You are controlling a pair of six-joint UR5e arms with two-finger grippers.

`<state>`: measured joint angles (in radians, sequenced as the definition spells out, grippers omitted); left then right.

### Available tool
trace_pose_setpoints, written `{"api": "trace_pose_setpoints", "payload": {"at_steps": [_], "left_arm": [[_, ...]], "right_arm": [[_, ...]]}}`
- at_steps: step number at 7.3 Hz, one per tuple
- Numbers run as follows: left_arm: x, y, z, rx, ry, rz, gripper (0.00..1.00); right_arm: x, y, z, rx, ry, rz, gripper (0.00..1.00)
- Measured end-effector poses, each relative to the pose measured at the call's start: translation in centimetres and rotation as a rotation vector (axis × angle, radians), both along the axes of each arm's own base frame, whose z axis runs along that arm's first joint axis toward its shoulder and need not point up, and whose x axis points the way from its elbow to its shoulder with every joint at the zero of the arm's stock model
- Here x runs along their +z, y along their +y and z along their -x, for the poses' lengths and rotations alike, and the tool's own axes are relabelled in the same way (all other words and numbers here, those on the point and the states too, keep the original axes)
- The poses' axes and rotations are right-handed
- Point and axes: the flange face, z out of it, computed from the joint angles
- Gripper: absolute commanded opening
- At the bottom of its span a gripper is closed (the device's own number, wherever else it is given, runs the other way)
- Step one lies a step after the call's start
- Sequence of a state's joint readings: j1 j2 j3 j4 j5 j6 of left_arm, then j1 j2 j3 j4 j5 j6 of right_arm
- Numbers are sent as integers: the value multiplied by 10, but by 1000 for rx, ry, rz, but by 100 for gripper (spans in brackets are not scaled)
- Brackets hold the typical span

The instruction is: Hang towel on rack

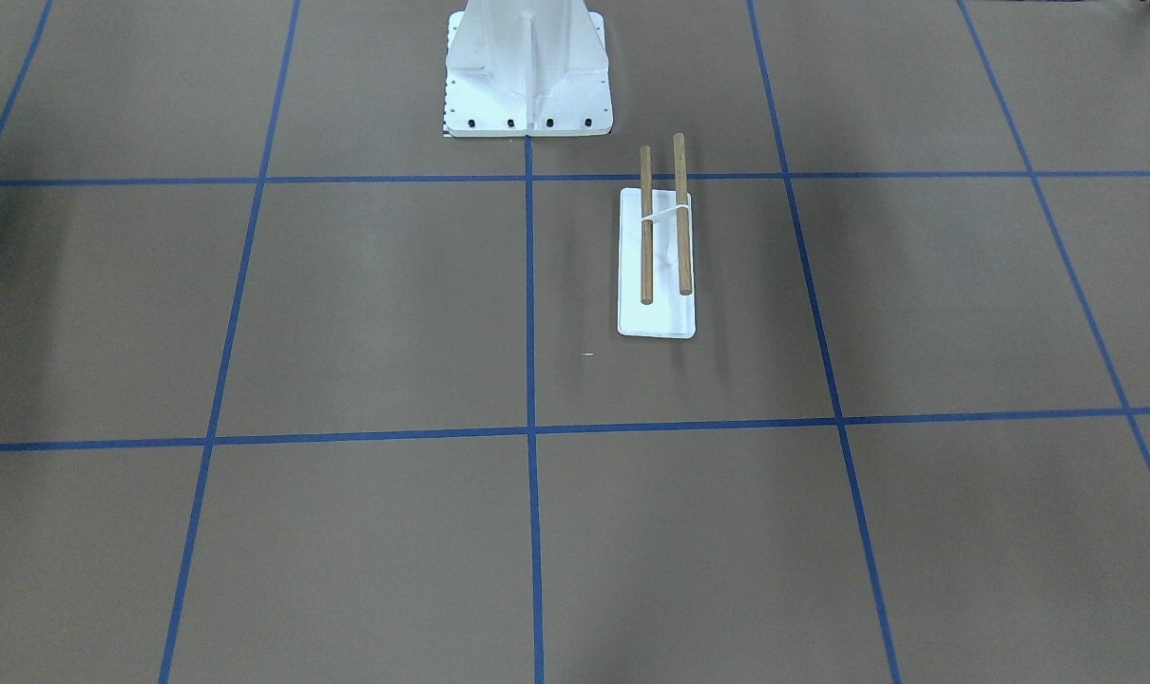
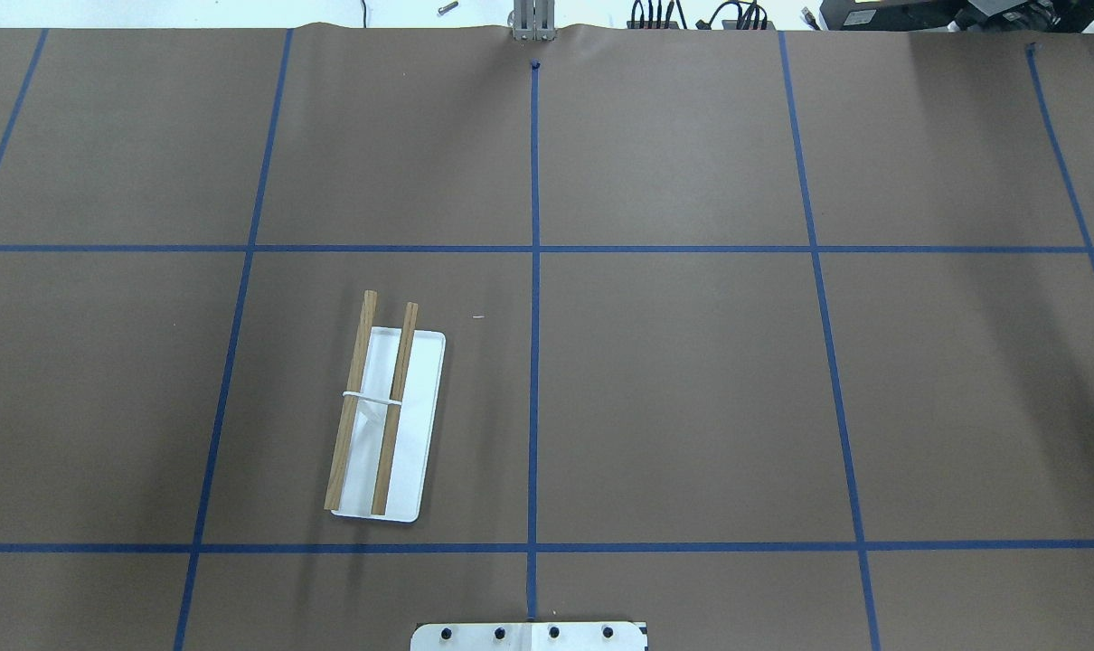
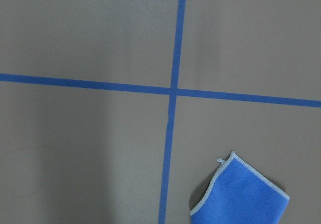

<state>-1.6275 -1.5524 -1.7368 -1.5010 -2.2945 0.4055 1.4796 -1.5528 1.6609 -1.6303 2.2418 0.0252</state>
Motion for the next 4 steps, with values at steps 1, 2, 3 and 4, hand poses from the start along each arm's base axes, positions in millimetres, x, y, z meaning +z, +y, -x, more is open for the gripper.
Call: {"api": "trace_pose_setpoints", "payload": {"at_steps": [1, 2, 3, 4], "left_arm": [[1, 1, 0, -2, 0, -2, 98], [3, 1, 0, -3, 0, 1, 98], [3, 2, 0, -4, 0, 3, 98], [4, 2, 0, -4, 1, 4, 98]], "right_arm": [[21, 9, 1, -6, 6, -3, 100], [55, 21, 3, -14, 11, -17, 100], [91, 31, 9, -26, 10, -42, 100], [125, 39, 20, -49, 6, -60, 100]]}}
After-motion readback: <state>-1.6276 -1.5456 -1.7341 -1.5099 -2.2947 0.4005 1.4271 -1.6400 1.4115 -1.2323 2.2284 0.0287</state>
